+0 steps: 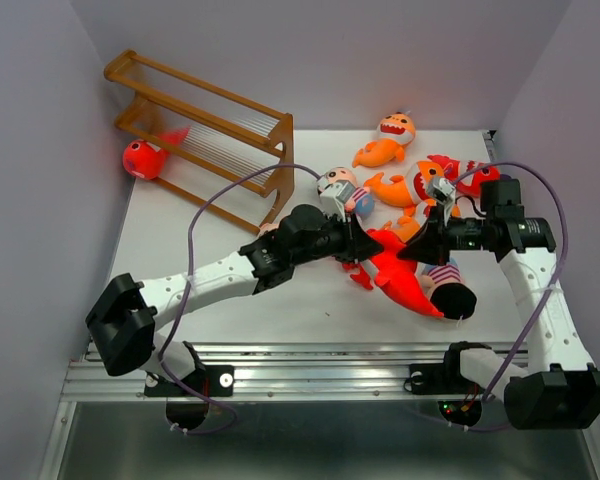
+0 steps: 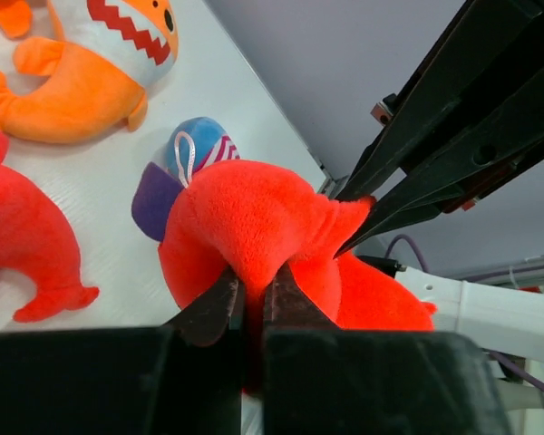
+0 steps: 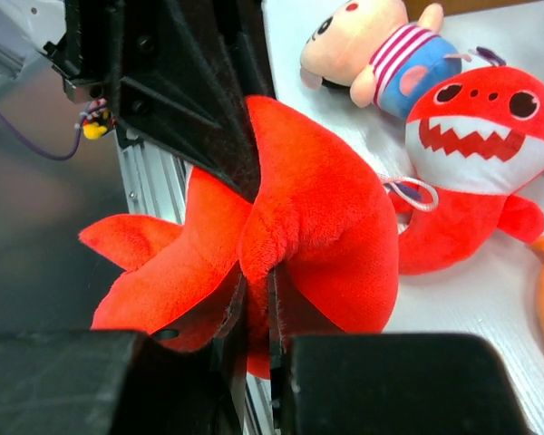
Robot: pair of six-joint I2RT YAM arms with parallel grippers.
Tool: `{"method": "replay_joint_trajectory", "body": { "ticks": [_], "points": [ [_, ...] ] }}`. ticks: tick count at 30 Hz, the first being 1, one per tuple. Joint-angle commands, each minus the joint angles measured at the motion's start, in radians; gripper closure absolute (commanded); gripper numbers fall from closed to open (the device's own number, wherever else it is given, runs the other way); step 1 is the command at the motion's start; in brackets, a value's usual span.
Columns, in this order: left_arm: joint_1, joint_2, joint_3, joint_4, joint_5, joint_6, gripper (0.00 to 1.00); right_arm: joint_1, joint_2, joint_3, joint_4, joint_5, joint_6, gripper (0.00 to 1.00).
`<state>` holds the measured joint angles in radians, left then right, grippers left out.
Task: Place and organize the stuffed toys onto the shelf
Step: Pass the stuffed toy from the right arm to the left, then pass the stuffed toy from the left arm to the right
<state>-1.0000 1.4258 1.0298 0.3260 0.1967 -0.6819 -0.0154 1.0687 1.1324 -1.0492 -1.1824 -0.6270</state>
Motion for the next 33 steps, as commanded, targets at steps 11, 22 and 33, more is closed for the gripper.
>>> {"method": "replay_joint_trajectory", "body": {
  "ticks": [11, 22, 33],
  "points": [
    [0.084, -0.239, -0.305, 0.206, 0.113, -0.309, 1.0, 0.061, 0.04, 0.2, -0.15, 0.116, -0.244, 0.07],
    [0.147, -0.429, -0.395, -0.08, 0.0, -0.629, 1.0, 0.135, -0.019, 0.093, -0.337, -0.005, -0.79, 0.0],
    [0.187, -0.341, -0.36, -0.031, 0.15, -0.702, 1.0, 0.262, 0.034, 0.073, -0.256, -0.075, -0.795, 0.0]
  ]
}}
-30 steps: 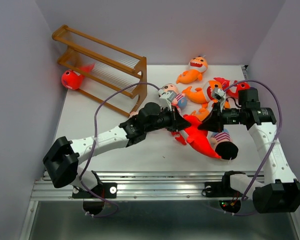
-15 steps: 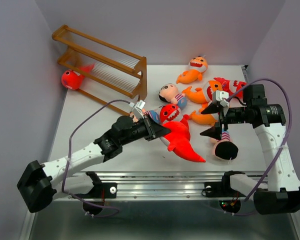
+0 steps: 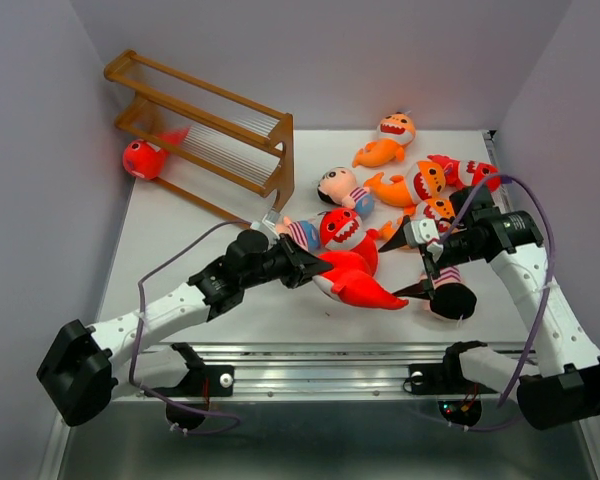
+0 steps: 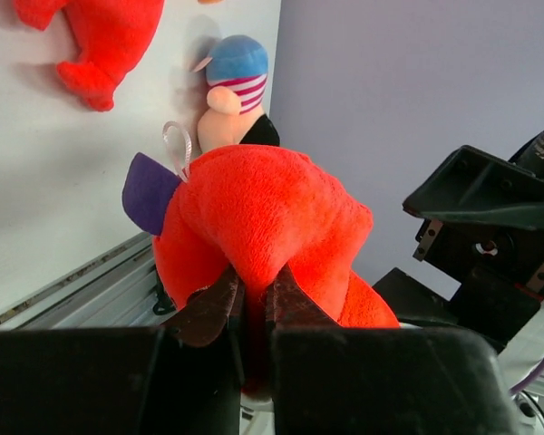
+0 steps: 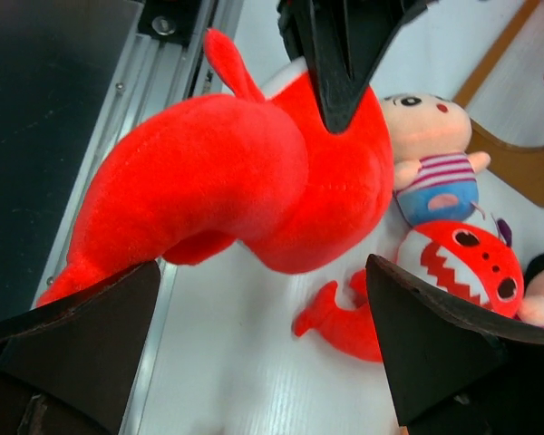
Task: Place and organize the stuffed toys onto the shelf
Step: Pass the stuffed toy from the left arm to the right
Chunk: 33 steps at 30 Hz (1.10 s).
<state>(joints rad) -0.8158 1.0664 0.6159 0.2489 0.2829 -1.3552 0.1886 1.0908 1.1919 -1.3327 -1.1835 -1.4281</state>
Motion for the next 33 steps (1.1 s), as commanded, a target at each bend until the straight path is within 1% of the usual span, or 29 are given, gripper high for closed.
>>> {"method": "replay_joint_trajectory", "body": {
  "ticks": [1, 2, 4, 7, 8, 11, 12, 14, 15, 17, 18, 21, 22, 23, 24, 26, 27, 28, 30, 31, 33],
  "points": [
    [0.003, 0.027, 0.077, 0.044, 0.07, -0.022, 1.0, 0.074, 0.018, 0.006, 0.058, -0.09, 0.036, 0.0],
    [0.003, 0.046, 0.087, 0.043, 0.075, -0.022, 1.0, 0.089, 0.023, 0.003, 0.108, -0.096, 0.087, 0.0],
    [0.001, 0.061, 0.108, 0.049, 0.084, -0.021, 1.0, 0.126, 0.043, -0.005, 0.153, -0.106, 0.132, 0.0],
    [0.001, 0.075, 0.111, 0.058, 0.081, -0.021, 1.0, 0.146, 0.052, -0.017, 0.234, -0.123, 0.208, 0.02],
    [0.001, 0.073, 0.11, 0.059, 0.075, -0.025, 1.0, 0.146, 0.049, -0.021, 0.297, -0.128, 0.274, 0.03],
    [0.001, 0.069, 0.102, 0.072, 0.064, -0.035, 1.0, 0.17, 0.044, -0.032, 0.363, -0.128, 0.343, 0.16],
    [0.001, 0.07, 0.102, 0.078, 0.062, -0.036, 1.0, 0.185, 0.044, -0.043, 0.394, -0.128, 0.377, 0.23],
    [0.001, 0.075, 0.1, 0.087, 0.062, -0.039, 1.0, 0.204, 0.043, -0.055, 0.417, -0.119, 0.403, 0.31],
    [0.001, 0.079, 0.104, 0.095, 0.067, -0.039, 1.0, 0.227, 0.044, -0.075, 0.452, -0.114, 0.441, 0.37],
    [0.0, 0.093, 0.114, 0.099, 0.071, -0.035, 1.0, 0.248, 0.043, -0.095, 0.496, -0.101, 0.469, 0.44],
    [0.0, 0.096, 0.119, 0.101, 0.071, -0.032, 1.0, 0.258, 0.043, -0.106, 0.51, -0.099, 0.503, 0.51],
    [-0.002, 0.112, 0.134, 0.104, 0.071, -0.024, 1.0, 0.268, 0.037, -0.149, 0.553, -0.1, 0.552, 0.61],
    [-0.003, 0.115, 0.136, 0.113, 0.07, -0.025, 1.0, 0.268, 0.034, -0.162, 0.563, -0.099, 0.567, 0.69],
    [-0.003, 0.116, 0.137, 0.119, 0.07, -0.025, 1.0, 0.268, 0.032, -0.167, 0.572, -0.097, 0.583, 0.74],
    [-0.003, 0.119, 0.137, 0.124, 0.07, -0.025, 1.0, 0.268, 0.027, -0.172, 0.593, -0.096, 0.613, 0.91],
    [-0.005, 0.118, 0.14, 0.13, 0.07, -0.022, 0.97, 0.268, 0.02, -0.187, 0.651, -0.081, 0.664, 0.97],
    [-0.003, 0.115, 0.14, 0.131, 0.068, -0.021, 0.93, 0.268, 0.015, -0.192, 0.671, -0.077, 0.74, 0.99],
    [-0.003, 0.11, 0.142, 0.136, 0.067, -0.018, 0.85, 0.268, 0.005, -0.195, 0.693, -0.077, 0.779, 0.99],
    [-0.003, 0.09, 0.145, 0.135, 0.056, 0.004, 0.75, 0.268, -0.011, -0.201, 0.71, -0.08, 0.837, 0.99],
    [-0.003, 0.08, 0.143, 0.133, 0.05, 0.011, 0.63, 0.268, -0.022, -0.204, 0.717, -0.08, 0.863, 0.99],
    [-0.003, 0.037, 0.134, 0.132, 0.033, 0.034, 0.51, 0.249, -0.038, -0.206, 0.721, -0.088, 0.909, 0.99]
  ]
}}
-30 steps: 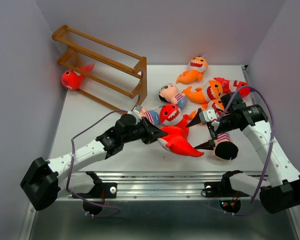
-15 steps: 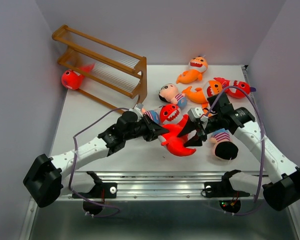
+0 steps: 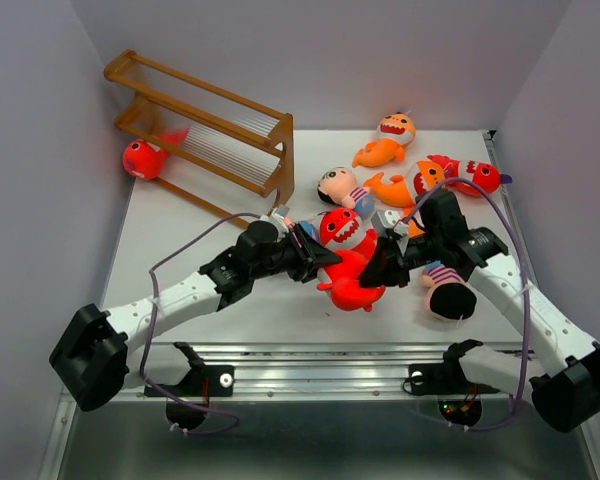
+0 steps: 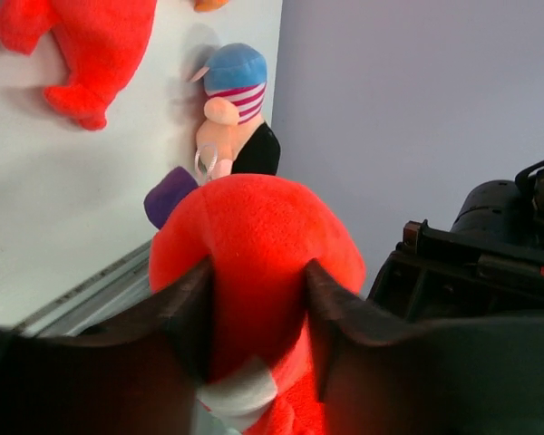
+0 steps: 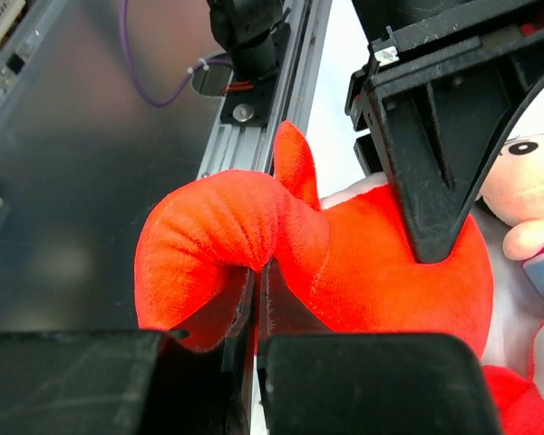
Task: Place and organize the stuffed toys onto the shelf
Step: Pass the stuffed toy from the left arm to the right, then pass the stuffed toy from the right arm to the left
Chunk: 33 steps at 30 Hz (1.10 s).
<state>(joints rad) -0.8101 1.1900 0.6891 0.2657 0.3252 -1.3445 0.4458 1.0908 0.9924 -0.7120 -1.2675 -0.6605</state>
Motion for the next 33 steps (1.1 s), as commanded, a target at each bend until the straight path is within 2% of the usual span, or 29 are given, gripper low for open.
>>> {"method": "replay_joint_trajectory", "body": {
  "ticks": [1, 5, 11, 12, 15, 20, 24, 27, 33],
  "points": [
    [-0.009, -0.102, 0.058, 0.112, -0.032, 0.05, 0.4, -0.009, -0.04, -0.002, 0.1, -0.009, 0.157, 0.99],
    [-0.008, -0.174, 0.072, 0.055, -0.095, 0.16, 0.2, -0.053, -0.035, 0.026, 0.105, -0.064, 0.24, 0.99],
    [-0.009, -0.311, 0.119, -0.057, -0.248, 0.404, 0.14, -0.116, -0.008, 0.103, 0.108, -0.105, 0.409, 0.99],
    [-0.009, -0.354, 0.131, -0.063, -0.27, 0.497, 0.13, -0.116, -0.002, 0.11, 0.108, -0.102, 0.445, 0.99],
    [-0.011, -0.43, 0.156, -0.095, -0.349, 0.67, 0.01, -0.145, 0.02, 0.141, 0.111, -0.098, 0.495, 0.99],
    [-0.018, -0.489, 0.185, -0.148, -0.359, 0.861, 0.01, -0.182, 0.058, 0.215, 0.134, -0.081, 0.637, 0.99],
    [-0.06, -0.489, 0.162, -0.163, -0.354, 0.967, 0.01, -0.226, 0.083, 0.25, 0.256, 0.015, 0.863, 0.99],
    [-0.138, -0.462, 0.13, -0.142, -0.42, 1.015, 0.01, -0.281, 0.107, 0.298, 0.311, 0.077, 1.052, 0.99],
    [-0.314, -0.394, 0.118, -0.063, -0.572, 1.11, 0.01, -0.326, 0.126, 0.321, 0.319, 0.227, 1.252, 0.99]
  ]
}}
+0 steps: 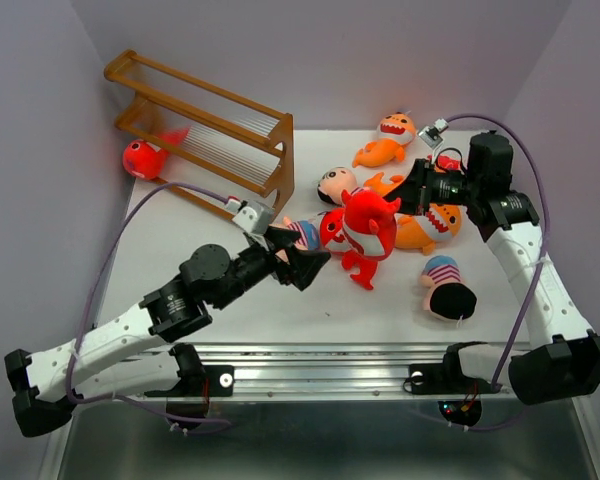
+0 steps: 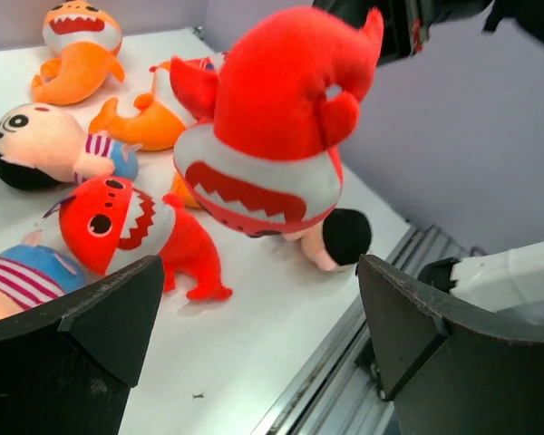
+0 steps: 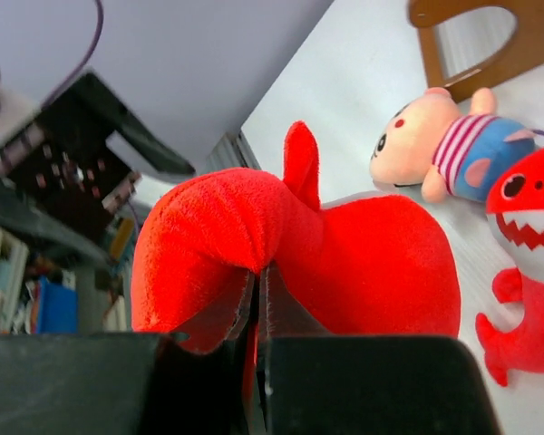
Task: Place and organize the stuffed toys onto the shelf
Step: Pass the stuffed toy from the right arm to the left
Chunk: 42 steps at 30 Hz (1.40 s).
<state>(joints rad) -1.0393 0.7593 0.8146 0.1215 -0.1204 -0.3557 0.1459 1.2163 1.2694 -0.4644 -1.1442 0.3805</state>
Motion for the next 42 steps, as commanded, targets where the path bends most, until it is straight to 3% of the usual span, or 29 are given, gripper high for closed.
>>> {"method": "replay_joint_trajectory", "body": {
  "ticks": [1, 7, 18, 27, 42],
  "points": [
    [-0.097, 0.047, -0.003, 0.099, -0.169, 0.136, 0.01, -0.038, -0.001, 0.039, 0.072, 0.121, 0.233, 0.99],
    [-0.126, 0.164, 0.047, 0.144, -0.222, 0.204, 0.01, -0.068, -0.012, 0.001, 0.07, 0.21, 0.328, 1.0],
    [-0.126, 0.307, 0.135, 0.251, -0.226, 0.25, 0.01, -0.126, -0.011, -0.094, 0.144, 0.184, 0.5, 1.0],
    [-0.126, 0.425, 0.265, 0.17, -0.188, 0.245, 0.01, -0.135, -0.009, -0.107, 0.156, 0.228, 0.567, 1.0],
    [-0.151, 0.543, 0.308, 0.145, -0.262, 0.132, 0.01, -0.172, -0.014, -0.203, 0.24, 0.279, 0.784, 0.99]
  ]
}}
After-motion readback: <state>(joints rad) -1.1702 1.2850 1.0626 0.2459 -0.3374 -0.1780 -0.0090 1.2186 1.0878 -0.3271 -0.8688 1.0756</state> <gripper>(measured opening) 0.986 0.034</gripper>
